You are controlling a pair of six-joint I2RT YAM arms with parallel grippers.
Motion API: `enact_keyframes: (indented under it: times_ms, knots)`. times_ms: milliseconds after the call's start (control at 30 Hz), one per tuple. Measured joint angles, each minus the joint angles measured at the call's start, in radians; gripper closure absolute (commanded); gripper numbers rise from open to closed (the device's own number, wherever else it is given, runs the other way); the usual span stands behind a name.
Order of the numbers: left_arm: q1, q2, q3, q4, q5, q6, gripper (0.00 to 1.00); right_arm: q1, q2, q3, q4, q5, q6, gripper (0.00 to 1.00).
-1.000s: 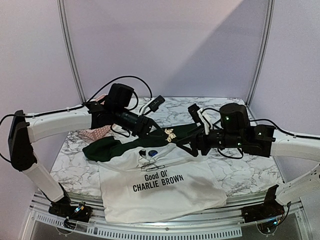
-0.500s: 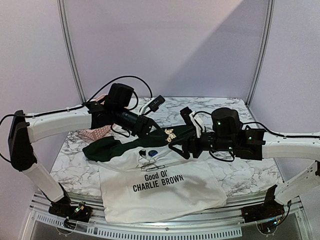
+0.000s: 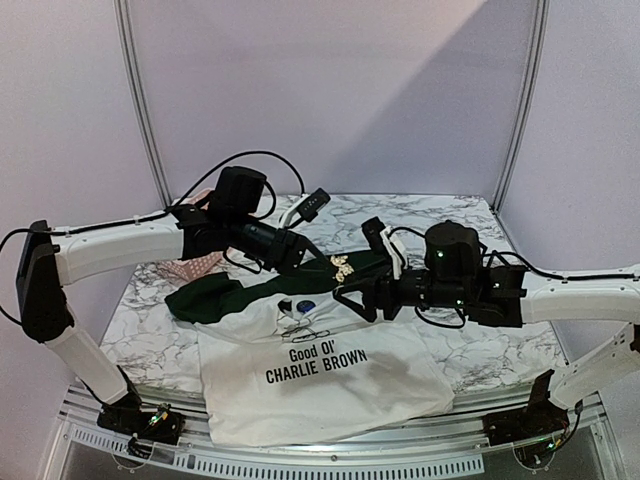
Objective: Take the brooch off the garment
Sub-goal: Close the brooch securely.
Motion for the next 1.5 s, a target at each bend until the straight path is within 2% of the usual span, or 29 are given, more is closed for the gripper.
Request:
enact_keyframes:
  times_ms: [333, 567, 1500]
  knots:
    - [0.000, 0.000, 0.000, 0.001, 0.004, 0.000, 1.00, 0.000, -0.017, -0.021, 0.054, -0.015, 0.043, 0.31]
    - [0.000, 0.000, 0.000, 0.000, 0.008, 0.000, 1.00, 0.001, -0.035, -0.029, 0.087, -0.017, 0.062, 0.40]
    - [-0.006, 0.000, 0.000, -0.022, 0.015, 0.030, 1.00, -0.010, -0.035, -0.031, 0.134, -0.067, 0.112, 0.63]
